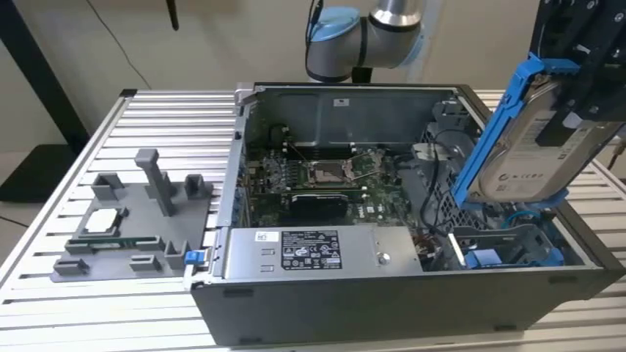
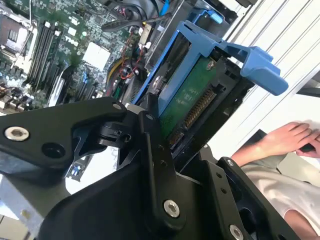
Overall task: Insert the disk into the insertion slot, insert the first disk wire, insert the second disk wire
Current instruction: 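Insert the disk into the insertion slot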
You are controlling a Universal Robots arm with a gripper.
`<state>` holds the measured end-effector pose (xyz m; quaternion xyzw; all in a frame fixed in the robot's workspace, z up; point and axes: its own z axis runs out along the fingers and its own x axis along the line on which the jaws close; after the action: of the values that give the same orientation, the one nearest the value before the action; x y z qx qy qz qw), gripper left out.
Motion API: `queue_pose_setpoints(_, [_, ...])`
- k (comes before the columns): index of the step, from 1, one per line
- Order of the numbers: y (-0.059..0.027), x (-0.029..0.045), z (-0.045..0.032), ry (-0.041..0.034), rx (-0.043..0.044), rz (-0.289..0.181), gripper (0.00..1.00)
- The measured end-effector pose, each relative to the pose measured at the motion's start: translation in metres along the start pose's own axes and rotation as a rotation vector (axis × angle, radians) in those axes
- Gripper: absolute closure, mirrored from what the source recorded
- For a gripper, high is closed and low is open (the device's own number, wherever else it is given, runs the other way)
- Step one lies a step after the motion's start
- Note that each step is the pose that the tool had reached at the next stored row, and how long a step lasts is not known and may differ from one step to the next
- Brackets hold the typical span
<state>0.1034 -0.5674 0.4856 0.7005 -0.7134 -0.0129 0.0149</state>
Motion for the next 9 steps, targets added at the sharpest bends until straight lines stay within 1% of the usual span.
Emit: queue_pose_setpoints(9, [-0.0021,0.0074,0.0082,-0.0008,-0.0001,0.011,1.00])
